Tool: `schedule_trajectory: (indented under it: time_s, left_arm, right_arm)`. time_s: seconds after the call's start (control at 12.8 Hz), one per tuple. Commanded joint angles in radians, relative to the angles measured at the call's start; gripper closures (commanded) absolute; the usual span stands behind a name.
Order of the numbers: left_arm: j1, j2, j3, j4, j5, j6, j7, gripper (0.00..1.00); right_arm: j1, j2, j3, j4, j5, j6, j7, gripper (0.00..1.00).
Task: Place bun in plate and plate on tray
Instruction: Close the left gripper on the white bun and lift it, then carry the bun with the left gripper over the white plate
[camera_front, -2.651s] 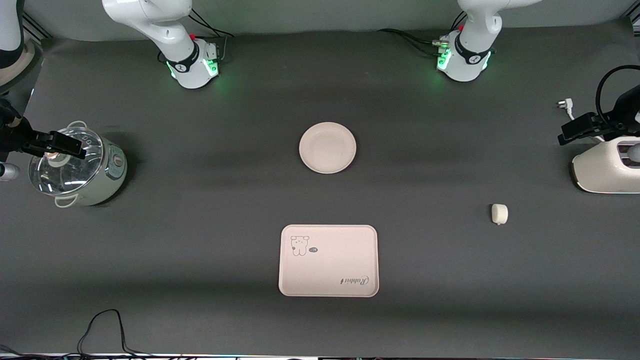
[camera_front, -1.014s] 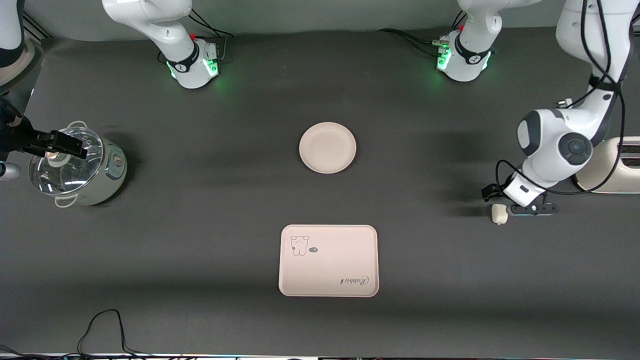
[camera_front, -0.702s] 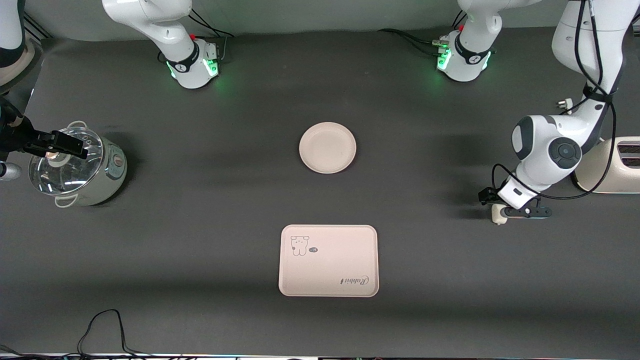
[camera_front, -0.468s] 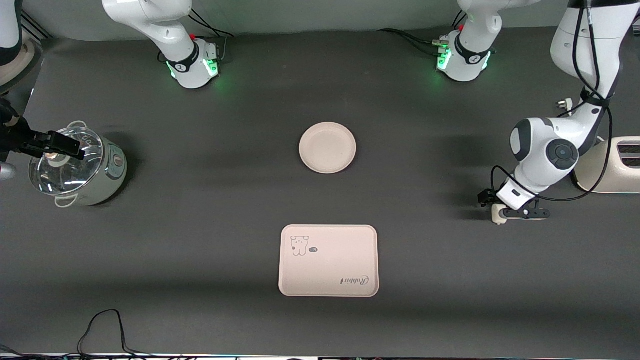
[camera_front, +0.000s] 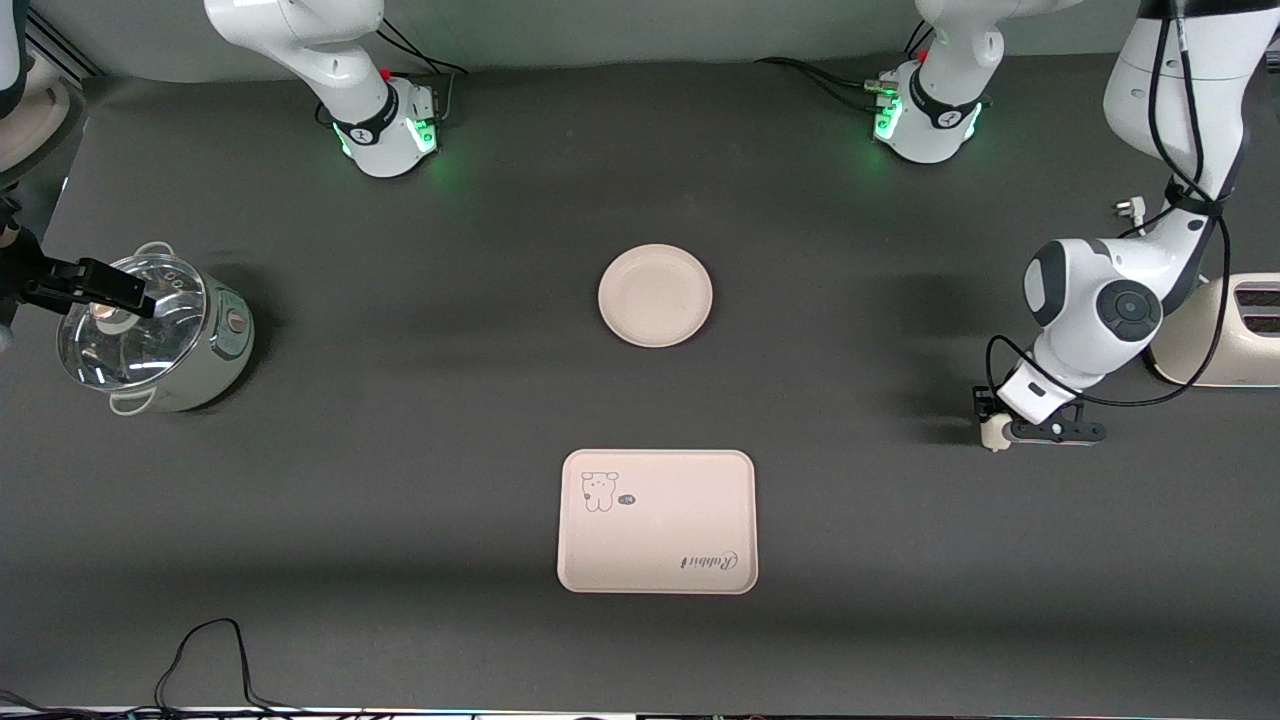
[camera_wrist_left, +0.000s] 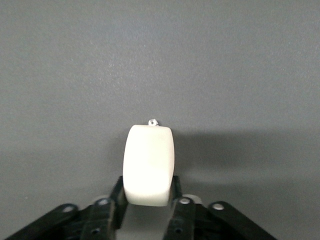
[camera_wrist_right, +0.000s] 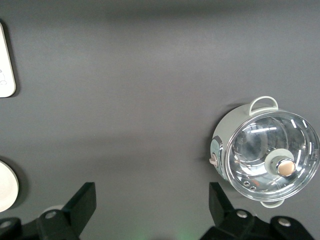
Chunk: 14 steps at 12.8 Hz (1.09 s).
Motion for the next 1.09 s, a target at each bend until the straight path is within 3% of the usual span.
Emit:
schedule_trajectory:
  time_s: [0.0, 0.16, 0.39, 0.7, 1.01]
  left_arm:
    - [0.005, 0.014, 0.0, 0.018, 0.014, -0.001, 0.011, 1.0]
    - [0.0, -0.011, -0.001, 0.018, 0.014, -0.027, 0.004, 1.0]
    - [-0.03, -0.11, -0.016, 0.016, 0.012, -0.165, -0.09, 1.0]
    - [-0.212, -0.28, -0.027, 0.05, -0.009, -0.477, -0.347, 1.0]
    - [-0.358, -0.414, -0.104, 0.09, -0.161, -0.696, -0.55, 1.0]
  right_arm:
    - [0.009, -0.008, -0.007, 0.002, 0.012, -0.001, -0.021, 0.0]
    - [0.009, -0.003, -0.007, 0.002, 0.012, -0.001, -0.021, 0.0]
    - [0.009, -0.001, -0.004, 0.002, 0.012, -0.001, -0.021, 0.0]
    - [0.009, 0.002, -0.004, 0.002, 0.012, -0.001, -0.021, 0.0]
    - [0.009, 0.002, -0.004, 0.002, 0.012, 0.0, -0.02, 0.0]
